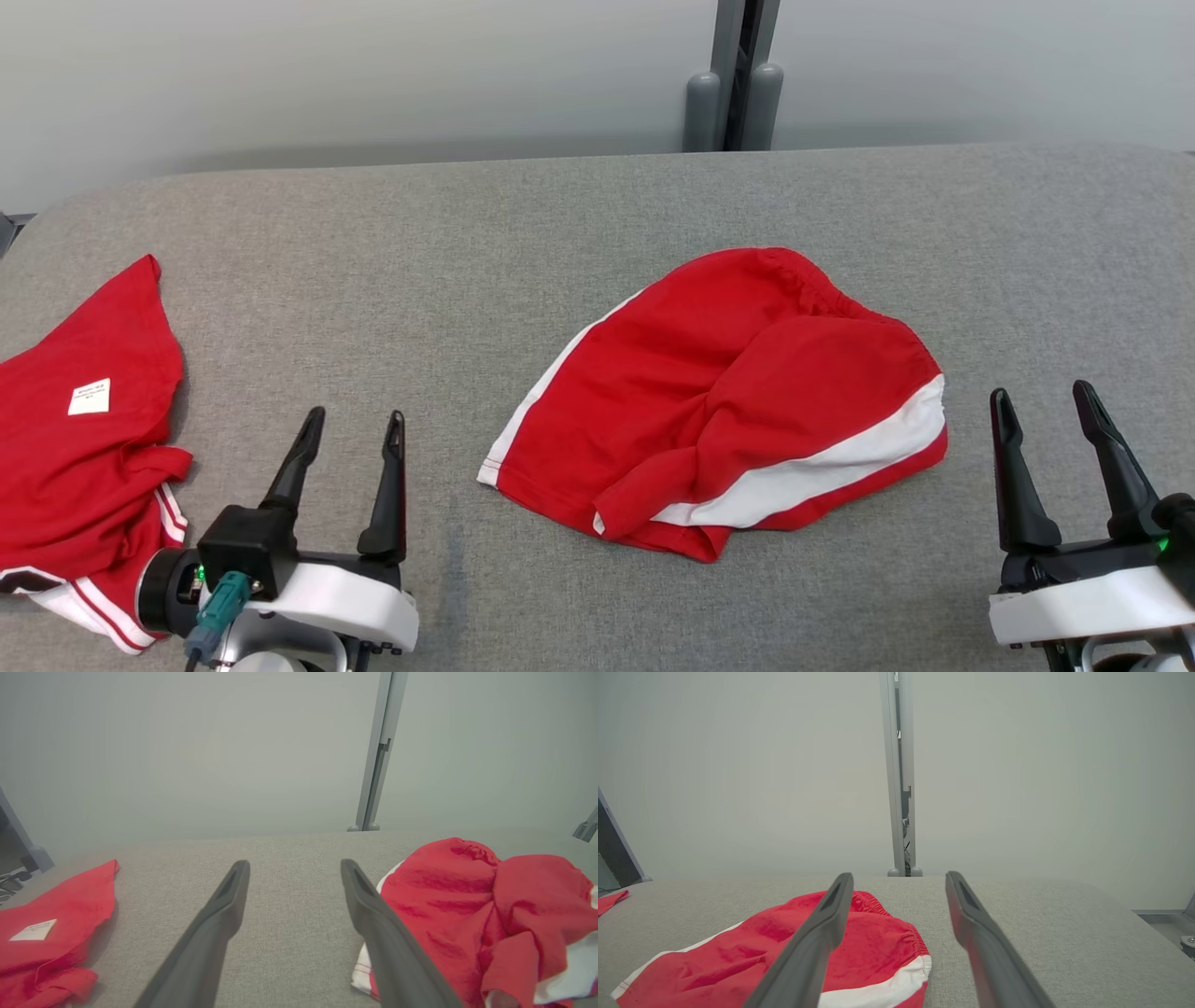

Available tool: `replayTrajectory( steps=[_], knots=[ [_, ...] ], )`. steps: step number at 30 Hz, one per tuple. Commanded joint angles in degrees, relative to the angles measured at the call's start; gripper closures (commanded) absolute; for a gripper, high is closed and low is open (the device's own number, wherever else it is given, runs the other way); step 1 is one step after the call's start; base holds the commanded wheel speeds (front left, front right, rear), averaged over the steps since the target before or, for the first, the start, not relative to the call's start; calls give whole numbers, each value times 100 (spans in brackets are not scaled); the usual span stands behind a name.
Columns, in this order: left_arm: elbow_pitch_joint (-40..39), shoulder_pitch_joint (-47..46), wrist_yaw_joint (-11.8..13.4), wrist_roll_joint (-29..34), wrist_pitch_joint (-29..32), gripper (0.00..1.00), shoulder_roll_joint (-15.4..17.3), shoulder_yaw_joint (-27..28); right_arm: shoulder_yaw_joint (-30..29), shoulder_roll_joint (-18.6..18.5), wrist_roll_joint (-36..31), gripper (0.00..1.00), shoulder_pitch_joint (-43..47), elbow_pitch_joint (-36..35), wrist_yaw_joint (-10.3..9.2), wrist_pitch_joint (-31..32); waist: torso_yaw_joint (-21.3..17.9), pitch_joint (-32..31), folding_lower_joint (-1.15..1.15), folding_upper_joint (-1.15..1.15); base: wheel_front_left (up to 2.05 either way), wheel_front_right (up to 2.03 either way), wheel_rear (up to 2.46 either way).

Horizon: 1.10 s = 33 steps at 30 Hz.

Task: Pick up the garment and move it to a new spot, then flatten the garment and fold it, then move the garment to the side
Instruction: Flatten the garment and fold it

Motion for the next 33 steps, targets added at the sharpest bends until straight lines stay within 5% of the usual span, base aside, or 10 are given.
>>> replayTrajectory(
  steps=[1, 16, 27, 28, 29, 30, 33],
  knots=[
    [-19, -6, 3, 72, 20, 0, 19, -13, -36, -6, -32, 0, 35, -25, 1, 16, 6, -1, 0, 0, 0, 0, 0],
    [-121, -59, -780, -260, 1555, 0, -191, -1167, 72, 80, -15, 0, -65, -38, 1, 107, -295, 319, 0, 0, 0, 0, 0],
    [-89, -132, -953, -460, 2065, 0, -130, -1376, 57, 175, 14, 0, -245, 141, 1, -29, -578, 626, 0, 0, 0, 0, 0],
    [-106, -161, -996, -478, 2056, 19, -134, -1397, 56, 183, 8, 0, -247, 157, 1, -45, -591, 635, 0, 0, 0, 0, 0],
    [-135, -191, -1030, -478, 2021, 80, -132, -1401, 52, 190, 1, 0, -249, 170, 1, -57, -600, 641, 0, 0, 0, 0, 0],
    [-147, -216, -1076, -480, 1992, 100, -117, -1409, 50, 196, -5, 0, -256, 183, 1, -66, -610, 651, 0, 0, 0, 0, 0],
    [-204, -277, -1126, -482, 1930, 100, -83, -1413, 34, 215, -13, 0, -277, 213, 1, -85, -629, 663, 0, 0, 0, 0, 0]
  ],
)
